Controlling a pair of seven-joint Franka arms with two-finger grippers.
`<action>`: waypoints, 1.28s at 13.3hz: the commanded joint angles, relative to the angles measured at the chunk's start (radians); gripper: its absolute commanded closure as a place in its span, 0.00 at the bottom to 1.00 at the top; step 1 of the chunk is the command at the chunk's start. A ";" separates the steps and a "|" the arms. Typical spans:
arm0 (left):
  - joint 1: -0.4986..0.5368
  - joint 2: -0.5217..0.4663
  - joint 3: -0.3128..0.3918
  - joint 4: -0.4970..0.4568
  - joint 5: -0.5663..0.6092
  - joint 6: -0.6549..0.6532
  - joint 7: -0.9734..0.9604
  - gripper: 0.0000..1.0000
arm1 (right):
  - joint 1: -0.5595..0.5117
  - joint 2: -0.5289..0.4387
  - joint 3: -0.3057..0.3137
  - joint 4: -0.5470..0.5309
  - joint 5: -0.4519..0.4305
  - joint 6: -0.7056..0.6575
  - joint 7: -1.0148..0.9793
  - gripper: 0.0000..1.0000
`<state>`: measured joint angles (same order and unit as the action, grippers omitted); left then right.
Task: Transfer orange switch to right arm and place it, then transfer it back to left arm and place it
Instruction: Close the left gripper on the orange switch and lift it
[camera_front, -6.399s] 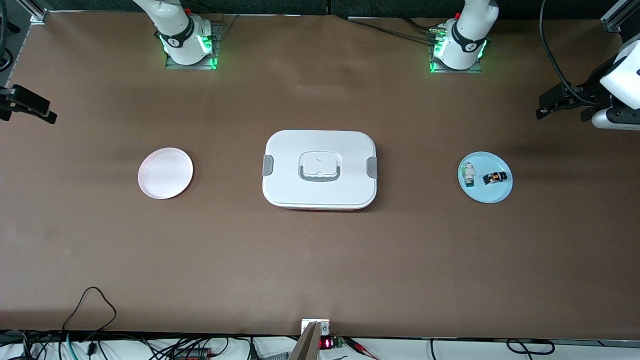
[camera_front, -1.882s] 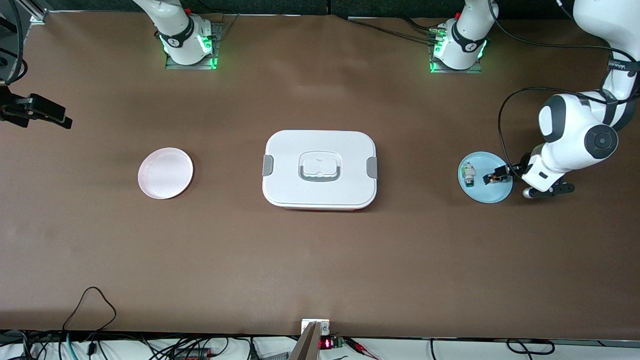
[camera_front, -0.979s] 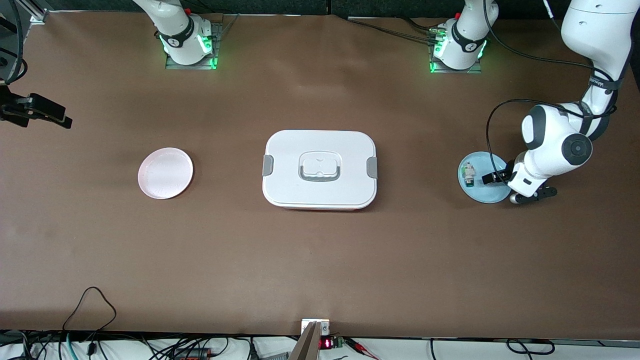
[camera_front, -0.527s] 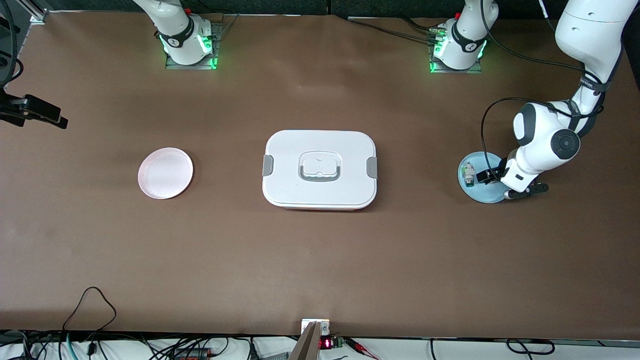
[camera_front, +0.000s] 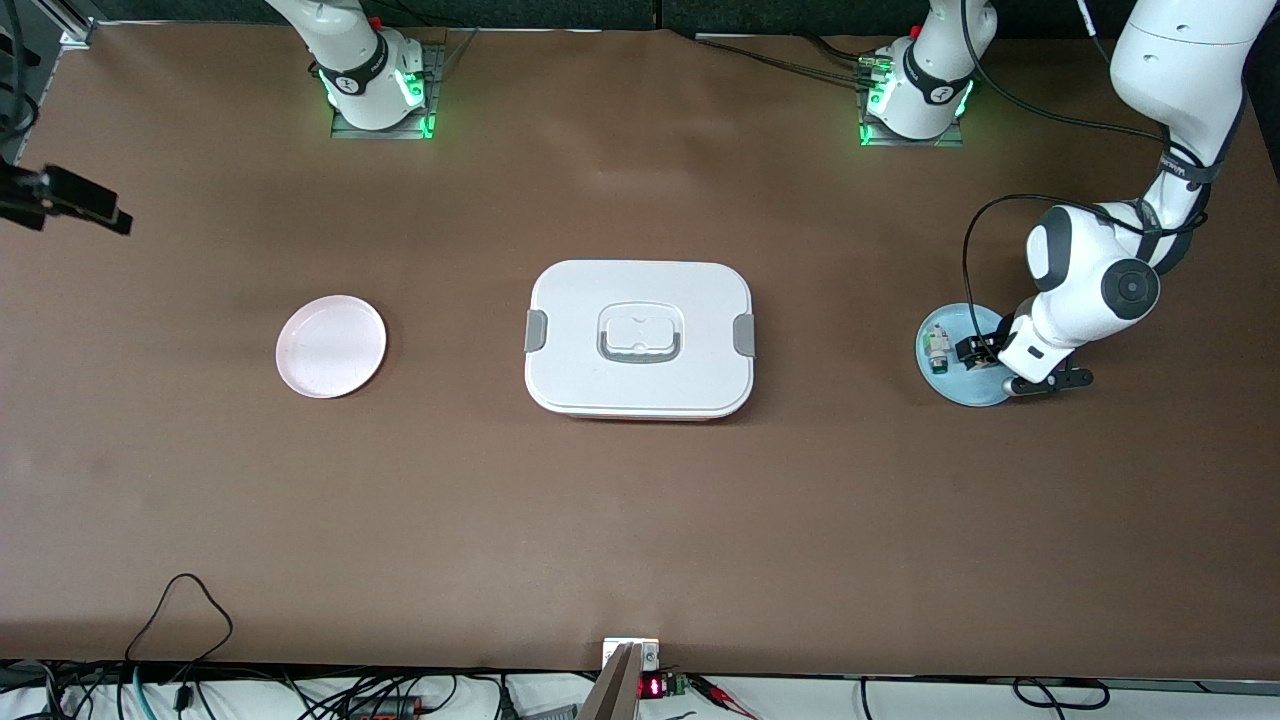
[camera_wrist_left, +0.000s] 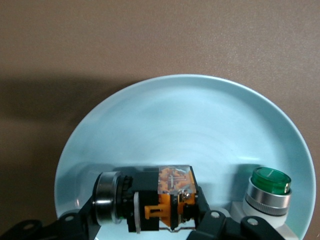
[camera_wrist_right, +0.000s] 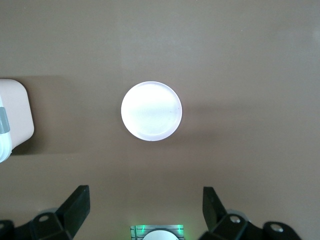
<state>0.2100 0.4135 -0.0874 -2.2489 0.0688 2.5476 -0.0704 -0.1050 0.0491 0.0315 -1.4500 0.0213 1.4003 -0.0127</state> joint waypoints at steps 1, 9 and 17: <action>0.017 -0.034 -0.009 -0.001 -0.015 -0.021 0.058 0.78 | 0.001 0.012 0.011 0.002 0.012 -0.020 0.011 0.00; 0.014 -0.203 -0.103 0.092 -0.050 -0.410 0.064 0.89 | -0.005 0.109 0.007 -0.001 -0.026 0.049 0.020 0.00; 0.014 -0.309 -0.267 0.395 -0.407 -1.046 -0.084 0.96 | 0.242 0.123 -0.133 -0.020 -0.073 0.105 0.073 0.00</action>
<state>0.2110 0.0939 -0.3481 -1.9592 -0.2076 1.6603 -0.0731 0.0893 0.1805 -0.0639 -1.4636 -0.0257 1.4953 0.0420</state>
